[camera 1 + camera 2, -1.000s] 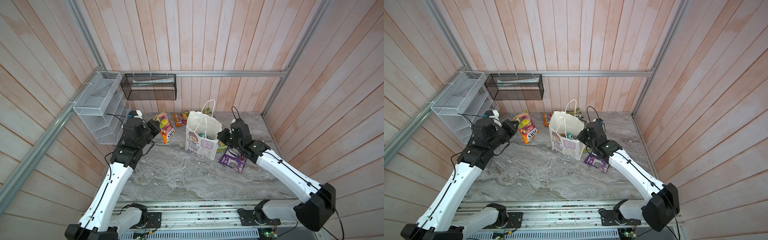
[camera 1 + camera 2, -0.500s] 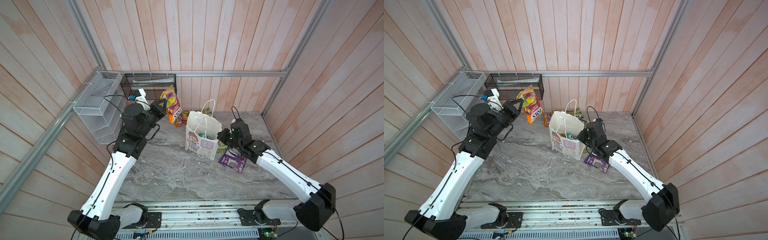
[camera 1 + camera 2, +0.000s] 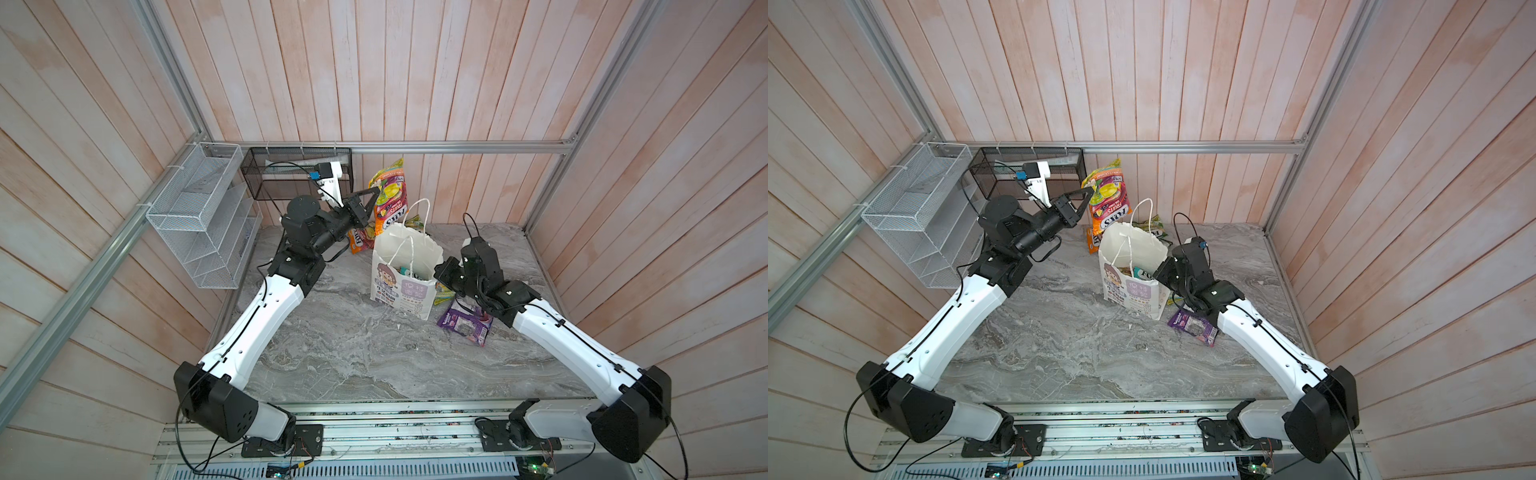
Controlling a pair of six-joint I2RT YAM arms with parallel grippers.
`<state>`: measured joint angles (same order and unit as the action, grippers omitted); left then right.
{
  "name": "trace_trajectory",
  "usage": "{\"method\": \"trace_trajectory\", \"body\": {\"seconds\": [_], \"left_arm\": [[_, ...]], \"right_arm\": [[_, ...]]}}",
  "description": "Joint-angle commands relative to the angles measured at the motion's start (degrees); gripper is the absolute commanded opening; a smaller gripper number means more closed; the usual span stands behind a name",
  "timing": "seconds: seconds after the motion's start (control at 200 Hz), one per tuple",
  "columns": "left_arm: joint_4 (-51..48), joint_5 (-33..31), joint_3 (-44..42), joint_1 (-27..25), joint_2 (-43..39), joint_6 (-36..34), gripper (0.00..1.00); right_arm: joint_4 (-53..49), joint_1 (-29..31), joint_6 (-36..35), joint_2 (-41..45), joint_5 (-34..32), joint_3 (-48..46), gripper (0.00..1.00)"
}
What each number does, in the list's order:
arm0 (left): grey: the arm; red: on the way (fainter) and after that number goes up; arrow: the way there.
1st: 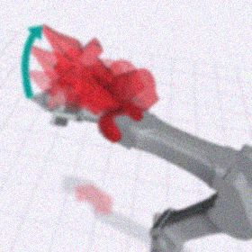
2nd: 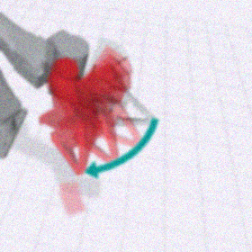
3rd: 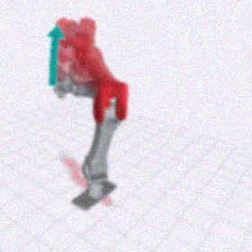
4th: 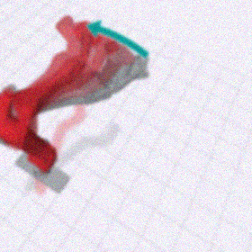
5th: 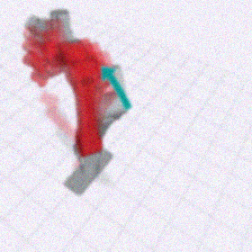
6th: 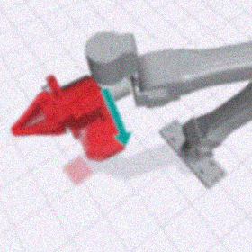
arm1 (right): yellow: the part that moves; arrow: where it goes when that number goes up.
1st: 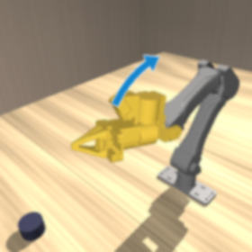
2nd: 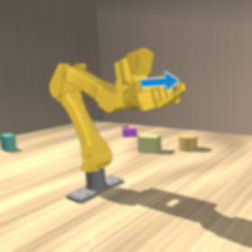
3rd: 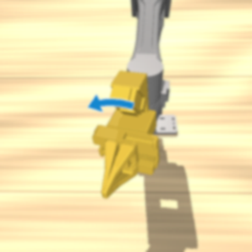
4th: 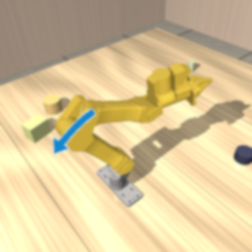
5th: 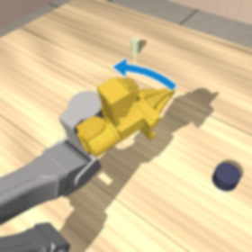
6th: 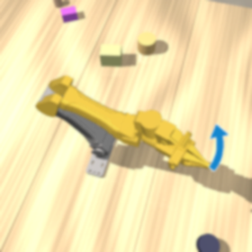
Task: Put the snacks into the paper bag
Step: 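Carry the orange Fruits bag over the paper bag with the left gripper, then drop the orange Fruits bag into the paper bag by opening the left gripper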
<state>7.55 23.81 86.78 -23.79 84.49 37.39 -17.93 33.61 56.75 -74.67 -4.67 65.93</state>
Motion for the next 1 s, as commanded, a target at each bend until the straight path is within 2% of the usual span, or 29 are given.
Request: {"method": "trace_trajectory", "body": {"seconds": [0.0,0.19,0.335,0.52,0.88,0.995], "left_arm": [[5.4,10.5,1.9,-0.1,0.4,-7.1,0.0],[6.0,23.0,0.8,1.6,2.5,-14.0,0.0],[15.9,34.5,-0.5,5.9,5.7,-6.8,0.0],[9.4,43.5,5.5,6.7,11.4,-11.2,0.0],[2.2,50.4,12.3,6.9,19.4,-15.5,0.0],[-1.5,50.6,14.5,6.5,20.9,-17.9,0.0]], "right_arm": [[0.8,-0.1,-0.7,1.0,-0.1,-0.6,0.0],[0.6,0.0,-0.7,1.1,0.0,-0.7,0.0],[0.4,0.0,-0.7,0.9,0.1,-0.5,0.0],[0.2,0.0,-0.6,1.3,-0.3,-0.6,0.0],[-0.3,0.1,-0.5,1.5,-0.4,-0.5,0.0],[-0.5,0.1,-0.6,1.7,-0.7,-0.4,0.0]]}}
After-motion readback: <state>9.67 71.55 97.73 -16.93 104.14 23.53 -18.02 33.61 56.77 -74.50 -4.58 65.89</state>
